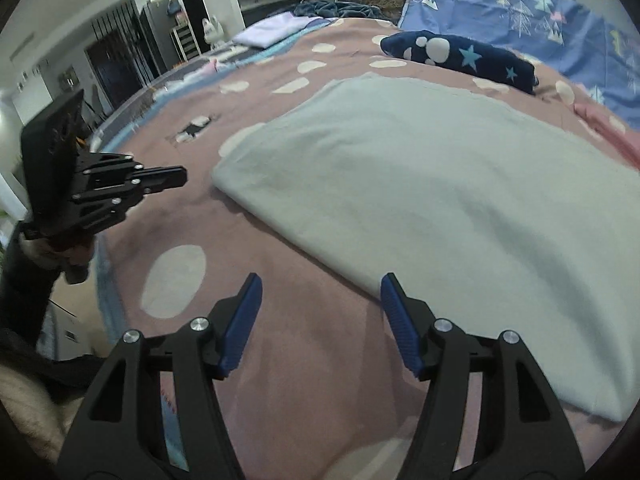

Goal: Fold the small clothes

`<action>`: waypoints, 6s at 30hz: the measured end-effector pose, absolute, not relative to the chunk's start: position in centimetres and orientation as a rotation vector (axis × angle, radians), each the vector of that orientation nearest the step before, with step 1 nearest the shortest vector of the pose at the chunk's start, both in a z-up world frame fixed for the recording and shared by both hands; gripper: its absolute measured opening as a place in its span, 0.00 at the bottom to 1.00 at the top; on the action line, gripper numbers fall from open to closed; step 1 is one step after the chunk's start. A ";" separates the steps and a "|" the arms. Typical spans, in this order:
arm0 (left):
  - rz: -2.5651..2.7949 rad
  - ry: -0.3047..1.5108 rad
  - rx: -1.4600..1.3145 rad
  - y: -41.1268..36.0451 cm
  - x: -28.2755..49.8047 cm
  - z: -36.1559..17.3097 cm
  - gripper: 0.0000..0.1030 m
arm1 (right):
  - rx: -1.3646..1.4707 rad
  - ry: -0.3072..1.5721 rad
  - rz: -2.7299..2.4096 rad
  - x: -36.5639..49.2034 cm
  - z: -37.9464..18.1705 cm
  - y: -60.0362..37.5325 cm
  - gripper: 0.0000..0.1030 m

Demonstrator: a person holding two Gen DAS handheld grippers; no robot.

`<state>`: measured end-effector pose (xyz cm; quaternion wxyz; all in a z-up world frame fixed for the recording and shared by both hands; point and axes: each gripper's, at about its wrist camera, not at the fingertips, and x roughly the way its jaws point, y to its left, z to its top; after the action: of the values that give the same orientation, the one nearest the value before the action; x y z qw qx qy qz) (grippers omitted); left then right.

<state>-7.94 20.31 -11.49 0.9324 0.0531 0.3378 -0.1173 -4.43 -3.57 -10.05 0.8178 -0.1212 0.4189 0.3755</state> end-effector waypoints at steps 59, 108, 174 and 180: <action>-0.474 0.797 -0.759 28.9 17.2 -16.5 0.12 | -0.747 0.603 0.594 -5.6 -13.1 11.3 0.48; -0.316 0.838 -0.255 11.4 20.1 -2.6 0.06 | -0.017 0.512 0.708 -2.4 -3.6 -5.9 0.02; -0.298 0.743 0.362 -5.4 0.5 -8.7 0.68 | 0.672 0.701 0.465 -1.1 -13.2 -34.0 0.07; -0.288 0.739 0.435 -5.0 -2.4 -11.7 0.68 | 0.621 0.722 0.438 -1.7 -12.7 -33.3 0.31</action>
<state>-2.39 -4.99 -11.74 0.8994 0.2101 0.3571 -0.1393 -1.72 -33.30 -12.72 0.8658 0.2963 0.3446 0.2092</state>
